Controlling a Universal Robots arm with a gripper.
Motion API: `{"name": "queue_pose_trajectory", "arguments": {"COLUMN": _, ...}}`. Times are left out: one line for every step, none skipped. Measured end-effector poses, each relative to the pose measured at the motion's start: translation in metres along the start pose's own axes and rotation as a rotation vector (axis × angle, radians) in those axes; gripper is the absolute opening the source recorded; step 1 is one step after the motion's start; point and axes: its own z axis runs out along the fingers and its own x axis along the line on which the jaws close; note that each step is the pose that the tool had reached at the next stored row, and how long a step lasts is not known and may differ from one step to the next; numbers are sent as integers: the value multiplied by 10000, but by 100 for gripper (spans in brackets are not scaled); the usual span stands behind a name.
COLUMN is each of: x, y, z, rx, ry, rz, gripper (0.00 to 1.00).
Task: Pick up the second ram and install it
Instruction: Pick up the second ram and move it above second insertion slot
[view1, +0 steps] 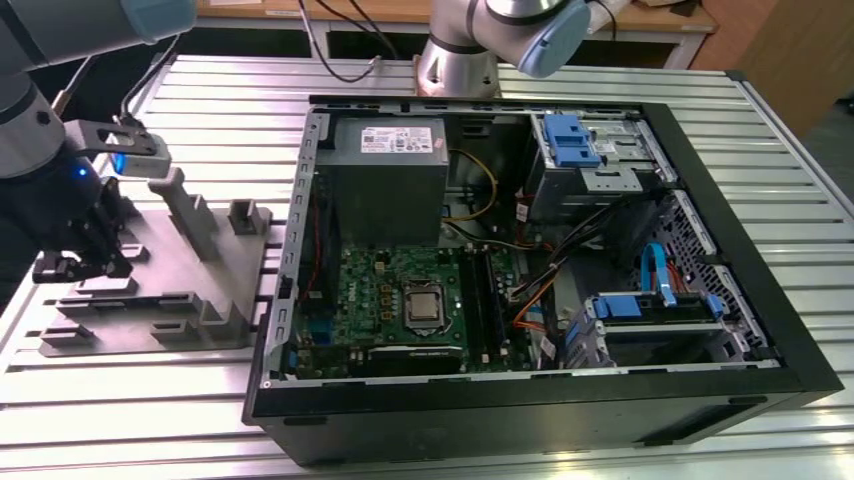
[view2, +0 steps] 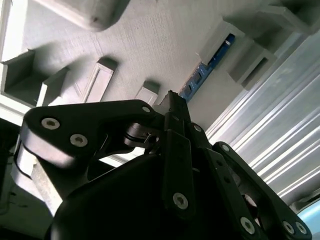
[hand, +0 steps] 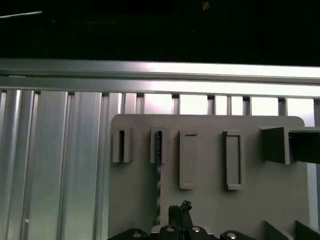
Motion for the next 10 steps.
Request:
{"name": "queue_pose_trajectory", "arguments": {"x": 0, "y": 0, "z": 6, "rx": -3, "ry": 8, "rz": -179, "gripper": 10}}
{"name": "queue_pose_trajectory", "arguments": {"x": 0, "y": 0, "z": 12, "rx": -6, "ry": 18, "rz": -376, "gripper": 10}}
{"name": "queue_pose_trajectory", "arguments": {"x": 0, "y": -1, "z": 15, "rx": -9, "ry": 30, "rz": -548, "gripper": 10}}
{"name": "queue_pose_trajectory", "arguments": {"x": 0, "y": 0, "z": 15, "rx": -12, "ry": 35, "rz": -625, "gripper": 10}}
{"name": "queue_pose_trajectory", "arguments": {"x": 0, "y": 0, "z": 14, "rx": -13, "ry": 36, "rz": -629, "gripper": 10}}
{"name": "queue_pose_trajectory", "arguments": {"x": 1, "y": 0, "z": 15, "rx": -13, "ry": 36, "rz": -630, "gripper": 10}}
{"name": "queue_pose_trajectory", "arguments": {"x": 1, "y": 0, "z": 15, "rx": -12, "ry": 36, "rz": -631, "gripper": 10}}
{"name": "queue_pose_trajectory", "arguments": {"x": 0, "y": 0, "z": 16, "rx": -11, "ry": 35, "rz": -631, "gripper": 10}}
{"name": "queue_pose_trajectory", "arguments": {"x": 1, "y": -1, "z": 18, "rx": -10, "ry": 34, "rz": -631, "gripper": 10}}
{"name": "queue_pose_trajectory", "arguments": {"x": 1, "y": 0, "z": 22, "rx": -7, "ry": 32, "rz": -619, "gripper": 10}}
